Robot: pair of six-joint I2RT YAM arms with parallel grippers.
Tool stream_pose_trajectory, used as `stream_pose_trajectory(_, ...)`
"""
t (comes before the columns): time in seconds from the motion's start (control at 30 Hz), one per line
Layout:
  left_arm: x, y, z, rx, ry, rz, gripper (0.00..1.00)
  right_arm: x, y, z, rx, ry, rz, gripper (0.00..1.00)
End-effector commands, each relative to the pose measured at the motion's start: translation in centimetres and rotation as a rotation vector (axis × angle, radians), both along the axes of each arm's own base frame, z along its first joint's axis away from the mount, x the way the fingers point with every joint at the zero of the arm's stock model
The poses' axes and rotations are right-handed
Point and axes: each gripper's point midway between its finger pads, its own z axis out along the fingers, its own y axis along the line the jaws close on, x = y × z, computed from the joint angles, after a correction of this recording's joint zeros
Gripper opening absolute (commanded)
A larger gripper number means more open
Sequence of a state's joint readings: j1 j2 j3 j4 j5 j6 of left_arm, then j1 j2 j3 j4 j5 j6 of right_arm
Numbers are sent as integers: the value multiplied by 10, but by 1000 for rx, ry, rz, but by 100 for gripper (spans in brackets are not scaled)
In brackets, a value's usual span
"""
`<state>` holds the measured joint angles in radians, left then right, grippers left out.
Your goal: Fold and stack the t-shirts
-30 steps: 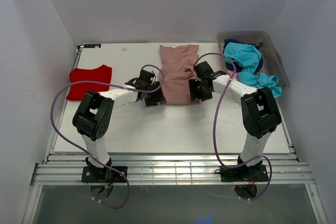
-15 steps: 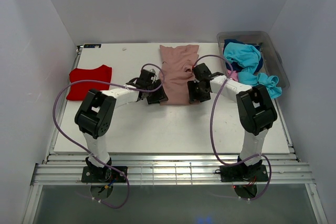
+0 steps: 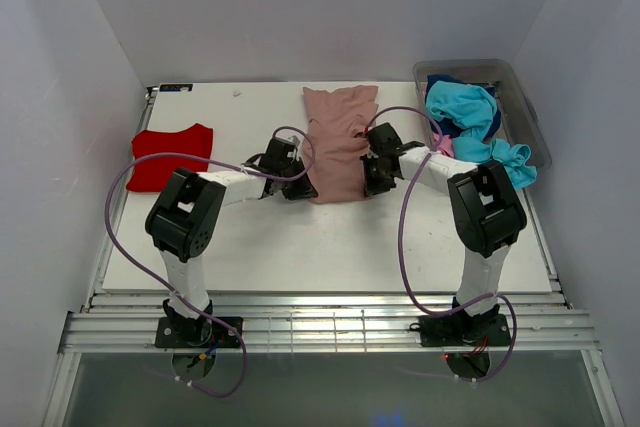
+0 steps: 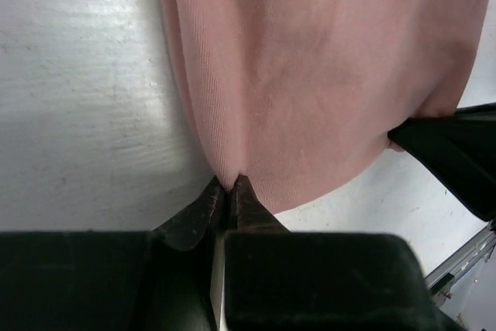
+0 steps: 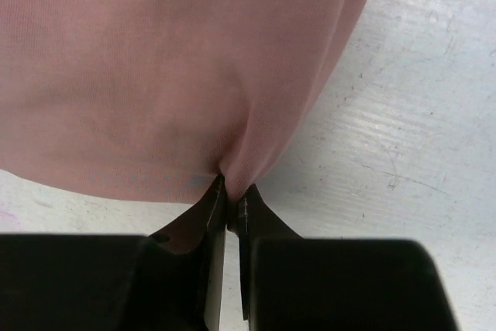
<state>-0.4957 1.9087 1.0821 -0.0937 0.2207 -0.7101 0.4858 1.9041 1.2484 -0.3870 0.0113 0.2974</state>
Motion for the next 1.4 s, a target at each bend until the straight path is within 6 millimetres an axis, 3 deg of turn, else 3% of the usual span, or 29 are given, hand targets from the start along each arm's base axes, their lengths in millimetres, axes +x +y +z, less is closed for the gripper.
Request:
stream_pose_trajectory(0.0, -59, 21, -45, 111, 156, -62, 11, -21, -7, -9, -22, 45, 9, 8)
stream_pose_trajectory(0.03, -65, 24, -46, 116, 162, -68, 5, -30, -9, -13, -31, 60, 14, 8)
stream_pose_trajectory(0.2, -112, 35, -48, 167, 177, -121, 0, -63, -12, 2, -44, 48, 53, 8)
stream_pose_trajectory(0.27, -127, 29, -32, 156, 143, -152, 0, -87, -17, -2, -63, 76, 57, 8)
stream_pose_trajectory(0.33, -149, 35, -31, 182, 147, -164, 0, -107, -16, 10, -55, 64, 69, 8)
stream_pose_trajectory(0.4, -165, 27, -11, 156, 107, -181, 0, -134, -23, 17, -55, 68, 59, 8)
stream_pose_trajectory(0.63, -226, 39, 19, 112, 106, -164, 0, -226, -26, 40, -47, 83, 65, 8)
stream_pose_trajectory(0.83, -255, 43, 53, 58, 61, -121, 0, -269, -20, 67, 1, 63, 87, 8)
stream_pose_trajectory(0.97, -250, 40, 92, 27, -27, -77, 0, -271, -9, 93, 2, 21, 78, 8)
stream_pose_trajectory(1.13, -221, 31, 147, -14, -175, -14, 0, -246, 6, 134, -3, -102, 55, 8)
stream_pose_trajectory(1.23, -207, 27, 167, -7, -233, 9, 0, -231, 13, 157, -14, -165, 43, 8)
stream_pose_trajectory(1.37, -192, 26, 169, 21, -290, 45, 0, -212, 19, 165, -66, -227, 32, 8)
